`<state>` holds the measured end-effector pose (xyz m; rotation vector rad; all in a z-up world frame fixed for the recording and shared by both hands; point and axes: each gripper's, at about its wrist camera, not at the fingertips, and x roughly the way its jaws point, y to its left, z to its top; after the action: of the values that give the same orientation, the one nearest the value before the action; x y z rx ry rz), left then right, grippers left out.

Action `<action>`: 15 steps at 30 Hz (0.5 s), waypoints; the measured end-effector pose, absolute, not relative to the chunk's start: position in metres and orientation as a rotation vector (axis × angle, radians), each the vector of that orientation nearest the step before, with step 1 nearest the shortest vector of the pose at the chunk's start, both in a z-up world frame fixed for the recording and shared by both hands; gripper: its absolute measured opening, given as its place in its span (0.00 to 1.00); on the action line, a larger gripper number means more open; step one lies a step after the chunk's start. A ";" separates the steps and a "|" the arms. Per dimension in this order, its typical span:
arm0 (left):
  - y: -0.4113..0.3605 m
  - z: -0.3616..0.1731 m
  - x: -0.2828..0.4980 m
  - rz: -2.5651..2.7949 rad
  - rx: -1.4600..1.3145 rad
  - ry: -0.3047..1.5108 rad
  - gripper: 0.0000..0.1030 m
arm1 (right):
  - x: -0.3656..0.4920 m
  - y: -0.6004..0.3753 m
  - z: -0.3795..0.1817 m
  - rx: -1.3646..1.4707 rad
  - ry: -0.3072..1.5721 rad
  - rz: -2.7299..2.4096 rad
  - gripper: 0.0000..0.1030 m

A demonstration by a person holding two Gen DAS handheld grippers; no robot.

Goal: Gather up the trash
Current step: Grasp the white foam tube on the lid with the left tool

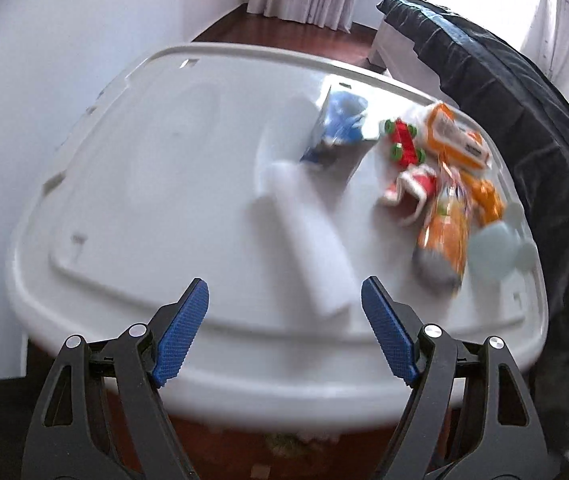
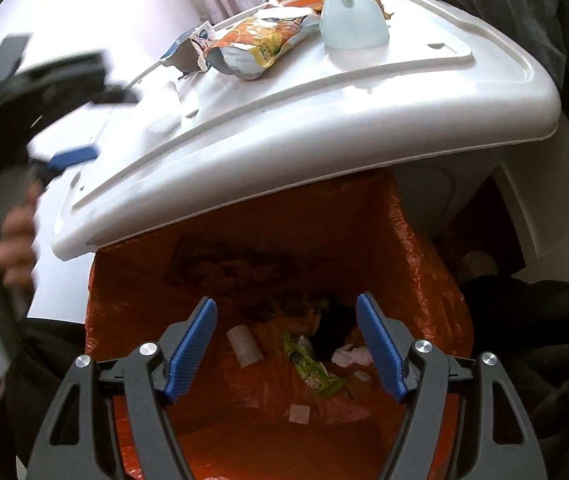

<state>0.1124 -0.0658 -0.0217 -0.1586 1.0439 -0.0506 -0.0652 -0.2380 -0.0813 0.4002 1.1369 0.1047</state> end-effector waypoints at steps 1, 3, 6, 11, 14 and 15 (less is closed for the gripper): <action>-0.072 -0.024 0.120 -0.043 -0.160 1.036 0.75 | -0.065 -0.238 -0.081 0.401 1.137 0.107 0.69; -0.082 -0.028 0.132 -0.024 -0.159 1.026 0.75 | -0.065 -0.238 -0.082 0.410 1.141 0.112 0.69; -0.089 -0.035 0.143 0.010 -0.145 1.026 0.75 | -0.064 -0.237 -0.082 0.410 1.142 0.118 0.69; -0.098 -0.054 0.157 0.068 -0.102 1.032 0.61 | -0.064 -0.236 -0.080 0.413 1.138 0.132 0.69; -0.099 -0.055 0.148 0.070 -0.030 0.958 0.34 | -0.063 -0.234 -0.081 0.415 1.145 0.139 0.69; -0.098 -0.057 0.145 0.056 -0.025 0.938 0.33 | -0.062 -0.233 -0.082 0.411 1.147 0.143 0.69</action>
<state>0.1449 -0.0985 -0.0566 -0.0246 0.9379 0.0561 -0.0621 -0.2332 -0.0817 0.4110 1.1470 0.1425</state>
